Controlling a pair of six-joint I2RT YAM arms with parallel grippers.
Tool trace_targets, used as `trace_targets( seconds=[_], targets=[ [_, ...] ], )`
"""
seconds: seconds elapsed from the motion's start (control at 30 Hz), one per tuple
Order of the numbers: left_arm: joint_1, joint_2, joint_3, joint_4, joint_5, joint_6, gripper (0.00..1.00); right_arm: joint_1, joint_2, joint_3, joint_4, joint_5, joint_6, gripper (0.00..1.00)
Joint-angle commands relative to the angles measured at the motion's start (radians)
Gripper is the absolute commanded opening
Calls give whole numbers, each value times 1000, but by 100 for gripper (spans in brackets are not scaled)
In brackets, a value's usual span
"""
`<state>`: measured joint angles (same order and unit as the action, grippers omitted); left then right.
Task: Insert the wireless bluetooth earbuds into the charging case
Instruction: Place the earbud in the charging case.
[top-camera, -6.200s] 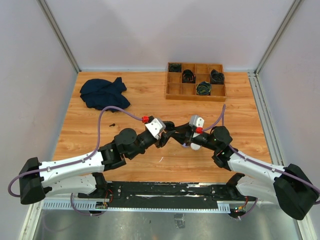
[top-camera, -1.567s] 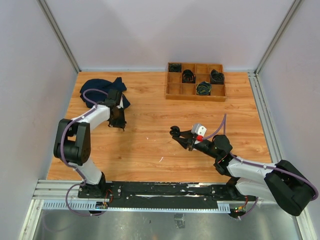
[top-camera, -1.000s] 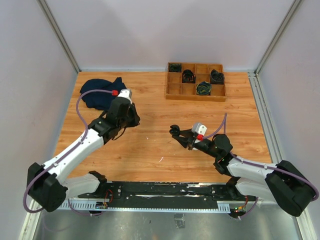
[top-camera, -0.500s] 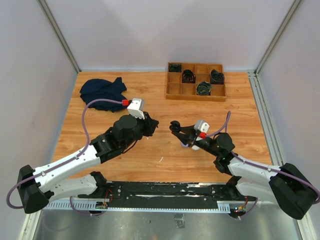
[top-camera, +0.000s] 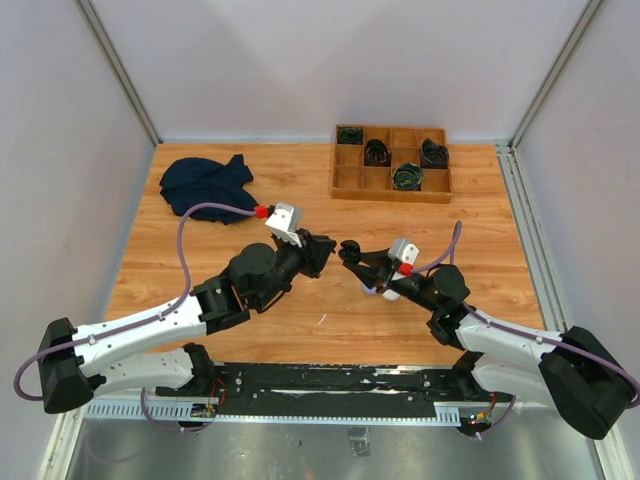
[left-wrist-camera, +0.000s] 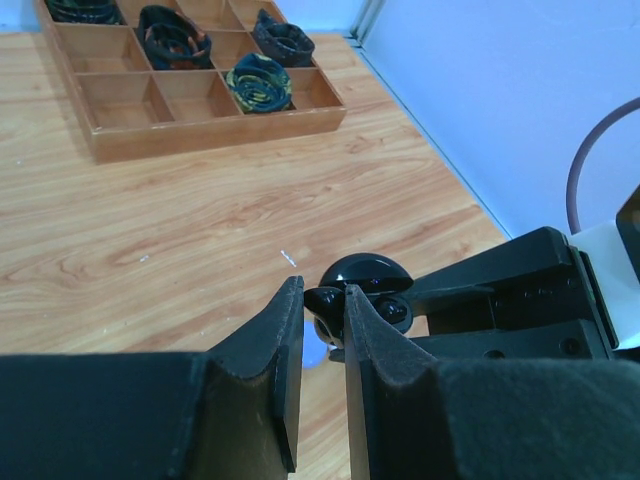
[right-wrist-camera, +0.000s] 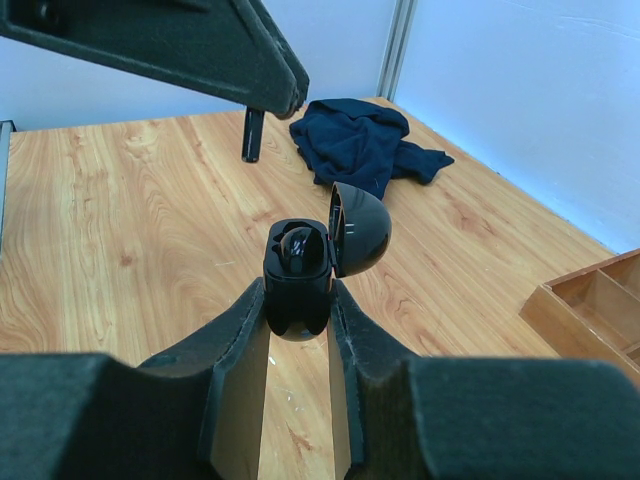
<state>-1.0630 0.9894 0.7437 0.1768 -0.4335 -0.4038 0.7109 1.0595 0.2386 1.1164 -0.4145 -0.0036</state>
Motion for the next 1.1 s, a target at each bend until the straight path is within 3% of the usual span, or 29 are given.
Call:
trace_targets(
  seconds=[0.0,1.07],
  targets=[
    [-28,29,2,91,-38,39,18,0,-5,39,20,8,7,5],
    [-67,139,-12,151,-56,57,17,-1,-24,39,22,0,13,4]
  ],
)
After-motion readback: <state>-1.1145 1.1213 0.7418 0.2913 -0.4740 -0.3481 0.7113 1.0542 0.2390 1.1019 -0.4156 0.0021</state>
